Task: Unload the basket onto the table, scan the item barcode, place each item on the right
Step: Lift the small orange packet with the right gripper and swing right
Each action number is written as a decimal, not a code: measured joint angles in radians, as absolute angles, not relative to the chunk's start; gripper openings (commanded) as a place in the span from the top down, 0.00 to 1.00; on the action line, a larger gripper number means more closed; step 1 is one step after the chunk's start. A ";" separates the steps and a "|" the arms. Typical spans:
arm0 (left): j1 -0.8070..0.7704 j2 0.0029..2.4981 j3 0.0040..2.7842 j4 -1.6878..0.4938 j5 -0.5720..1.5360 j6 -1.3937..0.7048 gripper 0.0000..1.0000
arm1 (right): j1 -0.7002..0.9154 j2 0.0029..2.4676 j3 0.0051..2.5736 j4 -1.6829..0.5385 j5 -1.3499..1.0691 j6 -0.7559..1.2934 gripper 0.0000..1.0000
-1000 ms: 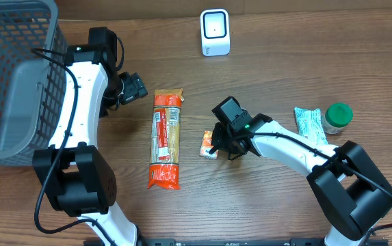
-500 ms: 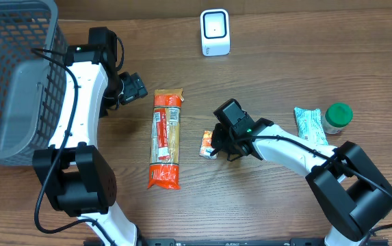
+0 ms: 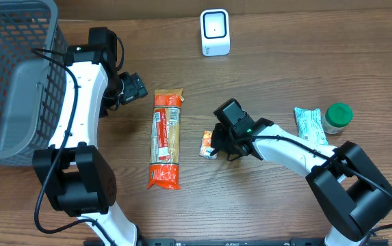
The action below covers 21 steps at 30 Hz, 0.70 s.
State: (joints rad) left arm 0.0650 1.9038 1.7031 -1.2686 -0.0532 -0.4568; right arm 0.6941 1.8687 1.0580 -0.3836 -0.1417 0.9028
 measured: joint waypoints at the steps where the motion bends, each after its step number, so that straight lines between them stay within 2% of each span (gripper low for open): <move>1: 0.065 1.904 1.703 -1.269 -0.053 -0.457 0.00 | 0.694 1.868 1.058 -0.384 -0.142 0.904 0.96; 9: 0.065 1.904 1.703 -1.269 -0.053 -0.457 0.00 | 0.672 1.867 1.056 -0.386 -0.216 0.836 0.96; 13: 0.065 1.904 1.703 -1.269 -0.053 -0.457 0.00 | 0.589 1.855 1.037 -0.395 -0.406 0.721 0.96; 21: 0.065 1.904 1.703 -1.269 -0.053 -0.457 0.00 | 0.368 1.726 1.028 -0.394 -0.969 0.473 0.96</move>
State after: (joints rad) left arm 0.0650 1.9038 1.7031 -1.2686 -0.0532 -0.4568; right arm 0.3683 1.7256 1.0283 -0.3939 -0.9691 0.4728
